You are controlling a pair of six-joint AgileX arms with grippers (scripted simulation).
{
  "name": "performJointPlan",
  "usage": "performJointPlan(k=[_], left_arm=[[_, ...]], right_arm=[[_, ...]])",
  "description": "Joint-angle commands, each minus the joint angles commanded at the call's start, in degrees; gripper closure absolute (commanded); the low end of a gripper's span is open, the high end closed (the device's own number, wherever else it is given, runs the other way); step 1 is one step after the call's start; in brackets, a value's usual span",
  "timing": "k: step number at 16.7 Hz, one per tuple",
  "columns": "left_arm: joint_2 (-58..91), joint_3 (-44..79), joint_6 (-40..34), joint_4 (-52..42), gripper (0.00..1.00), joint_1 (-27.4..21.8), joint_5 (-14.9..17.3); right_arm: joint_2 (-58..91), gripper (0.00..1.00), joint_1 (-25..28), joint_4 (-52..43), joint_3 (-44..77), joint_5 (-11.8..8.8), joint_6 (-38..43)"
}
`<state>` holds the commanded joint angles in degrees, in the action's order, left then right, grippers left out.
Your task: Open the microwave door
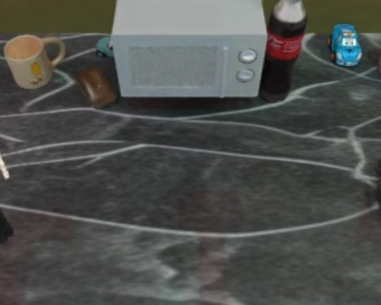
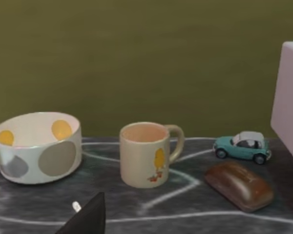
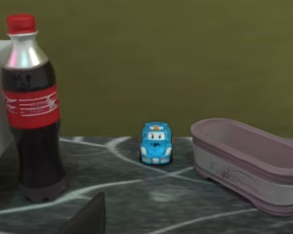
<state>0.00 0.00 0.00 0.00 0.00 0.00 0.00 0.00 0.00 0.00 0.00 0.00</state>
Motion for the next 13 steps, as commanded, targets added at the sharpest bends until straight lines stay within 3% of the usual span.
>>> performJointPlan(k=[3, 6, 13], left_arm=[[0.6, 0.6, -0.2, 0.0, 0.00, -0.3, -0.3], [6.0, 5.4, -1.6, -0.2, 0.00, -3.3, -2.9], [38.8, 29.9, -8.9, -0.9, 0.00, -17.6, -15.7]], right_arm=[[0.0, 0.00, 0.0, 0.0, 0.0, 0.0, 0.0], [0.0, 0.00, 0.0, 0.0, 0.0, 0.0, 0.0], [0.0, 0.00, 0.0, 0.0, 0.0, 0.0, 0.0]])
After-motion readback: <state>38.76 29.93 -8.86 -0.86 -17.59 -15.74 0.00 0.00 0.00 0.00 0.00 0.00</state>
